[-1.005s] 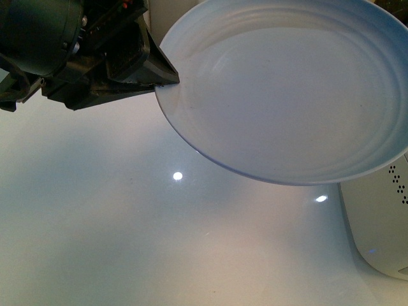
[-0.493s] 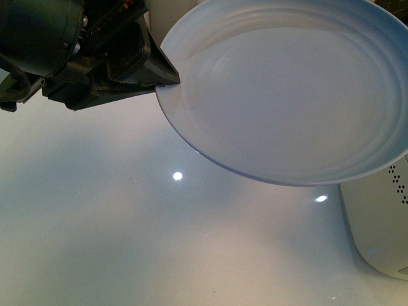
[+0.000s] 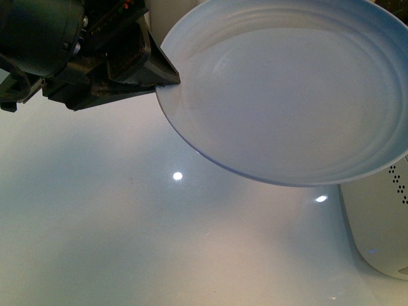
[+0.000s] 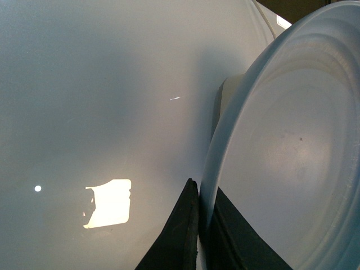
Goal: Left arm holds plate, right arm toasts bread
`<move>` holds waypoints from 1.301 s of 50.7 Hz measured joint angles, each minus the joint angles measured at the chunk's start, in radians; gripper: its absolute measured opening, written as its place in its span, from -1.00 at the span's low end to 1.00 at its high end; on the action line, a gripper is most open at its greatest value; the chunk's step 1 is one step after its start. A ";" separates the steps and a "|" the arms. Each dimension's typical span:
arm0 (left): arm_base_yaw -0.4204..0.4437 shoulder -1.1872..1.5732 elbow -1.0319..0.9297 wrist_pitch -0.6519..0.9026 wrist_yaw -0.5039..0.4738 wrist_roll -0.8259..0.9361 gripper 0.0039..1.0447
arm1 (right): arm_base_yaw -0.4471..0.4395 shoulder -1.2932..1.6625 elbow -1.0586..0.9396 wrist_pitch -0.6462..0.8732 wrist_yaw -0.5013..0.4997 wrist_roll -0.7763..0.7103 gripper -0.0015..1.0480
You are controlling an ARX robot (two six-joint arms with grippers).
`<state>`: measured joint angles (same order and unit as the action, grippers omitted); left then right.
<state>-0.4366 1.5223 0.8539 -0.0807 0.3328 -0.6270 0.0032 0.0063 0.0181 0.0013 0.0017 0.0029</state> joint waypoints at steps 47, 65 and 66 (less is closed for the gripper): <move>0.164 0.056 0.259 -0.373 0.012 0.204 -0.95 | 0.000 0.000 0.000 0.000 0.000 0.000 0.83; 0.514 0.138 0.298 -0.417 0.068 0.440 -0.95 | 0.000 0.000 0.000 0.000 0.000 0.000 0.83; 0.534 0.142 0.291 -0.410 0.076 0.452 -0.95 | 0.000 0.000 0.000 0.000 0.000 0.000 0.83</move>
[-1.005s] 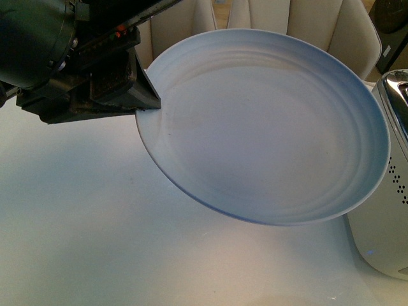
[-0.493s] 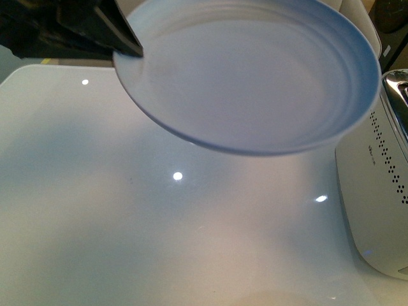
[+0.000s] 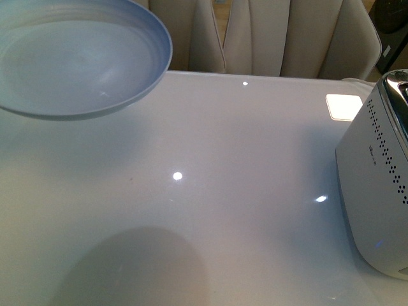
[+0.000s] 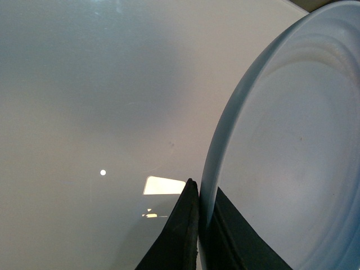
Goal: Left arm holds plate, right arm toasts bread
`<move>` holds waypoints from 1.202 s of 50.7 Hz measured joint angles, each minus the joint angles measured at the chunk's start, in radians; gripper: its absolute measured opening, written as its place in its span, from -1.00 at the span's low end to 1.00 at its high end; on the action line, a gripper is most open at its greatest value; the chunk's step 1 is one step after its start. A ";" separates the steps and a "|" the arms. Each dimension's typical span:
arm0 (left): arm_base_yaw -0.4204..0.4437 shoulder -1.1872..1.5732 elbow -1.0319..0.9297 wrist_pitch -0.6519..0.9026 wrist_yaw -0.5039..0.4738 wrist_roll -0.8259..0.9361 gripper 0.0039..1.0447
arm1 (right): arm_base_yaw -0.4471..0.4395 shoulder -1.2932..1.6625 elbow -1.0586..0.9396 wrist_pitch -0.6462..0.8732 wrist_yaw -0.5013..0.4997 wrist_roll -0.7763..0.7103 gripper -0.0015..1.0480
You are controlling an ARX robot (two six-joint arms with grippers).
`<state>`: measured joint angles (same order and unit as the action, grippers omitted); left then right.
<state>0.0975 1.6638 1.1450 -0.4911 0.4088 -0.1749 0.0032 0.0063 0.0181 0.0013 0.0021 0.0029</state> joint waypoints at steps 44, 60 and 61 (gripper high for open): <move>0.332 0.357 -0.184 0.289 0.167 0.325 -0.95 | 0.000 -0.001 0.000 0.000 0.000 0.000 0.83; 0.338 0.471 -0.193 0.331 0.208 0.435 -0.95 | 0.000 -0.001 0.000 0.000 0.000 0.000 0.83; 0.338 0.481 -0.192 0.336 0.208 0.437 -0.95 | 0.000 -0.001 0.000 0.000 0.000 0.000 0.83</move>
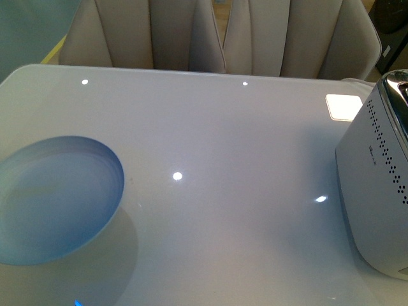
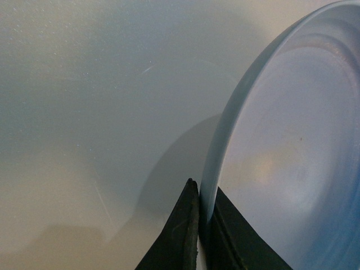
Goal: Left arm holds plate, right arm toasts bread
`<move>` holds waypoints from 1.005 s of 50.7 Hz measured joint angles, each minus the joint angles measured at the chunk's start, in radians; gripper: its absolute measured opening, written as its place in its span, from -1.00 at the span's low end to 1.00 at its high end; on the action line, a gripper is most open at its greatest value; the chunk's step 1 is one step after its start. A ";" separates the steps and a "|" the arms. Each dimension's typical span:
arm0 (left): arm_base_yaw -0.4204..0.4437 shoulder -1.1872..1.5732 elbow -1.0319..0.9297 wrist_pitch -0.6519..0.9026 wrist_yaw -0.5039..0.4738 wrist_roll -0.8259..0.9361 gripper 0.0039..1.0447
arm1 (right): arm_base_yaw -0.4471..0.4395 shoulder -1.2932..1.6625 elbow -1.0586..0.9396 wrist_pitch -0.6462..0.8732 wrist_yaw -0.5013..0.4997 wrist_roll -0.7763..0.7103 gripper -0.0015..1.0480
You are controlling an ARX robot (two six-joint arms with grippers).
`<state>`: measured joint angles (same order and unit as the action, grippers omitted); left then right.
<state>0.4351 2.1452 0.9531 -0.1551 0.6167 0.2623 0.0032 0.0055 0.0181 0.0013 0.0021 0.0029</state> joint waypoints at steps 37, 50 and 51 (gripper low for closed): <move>-0.002 0.204 0.057 0.093 -0.017 0.017 -0.95 | 0.000 0.000 0.000 0.000 0.000 0.000 0.83; 0.004 0.205 0.075 0.049 -0.044 0.037 -0.74 | 0.000 0.000 0.000 0.000 0.000 0.000 0.83; 0.004 0.205 0.075 0.049 -0.044 0.038 -0.67 | 0.000 0.000 0.000 0.000 0.000 0.000 0.83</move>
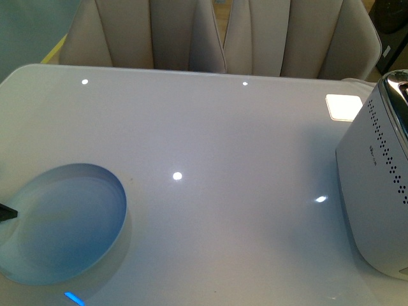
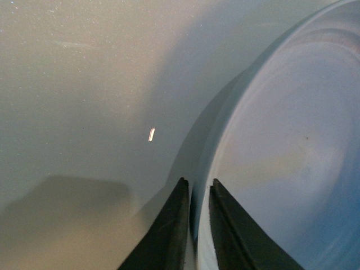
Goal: Left arm holds plate, right arm toasts bread
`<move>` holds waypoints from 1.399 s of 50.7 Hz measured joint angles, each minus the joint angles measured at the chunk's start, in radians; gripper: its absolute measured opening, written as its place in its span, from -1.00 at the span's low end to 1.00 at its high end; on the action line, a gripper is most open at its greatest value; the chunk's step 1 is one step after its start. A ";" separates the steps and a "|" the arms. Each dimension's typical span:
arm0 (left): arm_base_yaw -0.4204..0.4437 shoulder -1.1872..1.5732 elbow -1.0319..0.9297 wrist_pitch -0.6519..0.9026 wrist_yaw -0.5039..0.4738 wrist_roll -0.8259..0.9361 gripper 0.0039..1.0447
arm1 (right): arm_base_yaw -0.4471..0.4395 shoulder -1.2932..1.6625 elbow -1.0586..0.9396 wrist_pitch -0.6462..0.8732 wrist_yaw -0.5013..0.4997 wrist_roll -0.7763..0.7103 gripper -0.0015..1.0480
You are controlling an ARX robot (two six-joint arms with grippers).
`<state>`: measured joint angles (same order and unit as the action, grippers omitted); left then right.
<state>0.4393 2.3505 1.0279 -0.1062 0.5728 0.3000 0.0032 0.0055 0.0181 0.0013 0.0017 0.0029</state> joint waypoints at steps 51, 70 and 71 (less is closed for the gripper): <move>0.003 -0.117 -0.119 0.476 0.002 -0.101 0.87 | 0.000 0.000 0.000 0.000 0.000 0.000 0.83; -0.162 -0.815 -0.047 -0.124 -0.165 -0.176 0.87 | 0.000 0.000 0.000 0.000 0.001 0.000 0.83; -0.172 -0.814 -0.049 -0.127 -0.172 -0.182 0.87 | 0.000 0.000 0.000 0.000 0.001 0.000 0.83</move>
<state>0.2668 1.5368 0.9787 -0.2337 0.4007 0.1184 0.0032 0.0051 0.0181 0.0013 0.0029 0.0029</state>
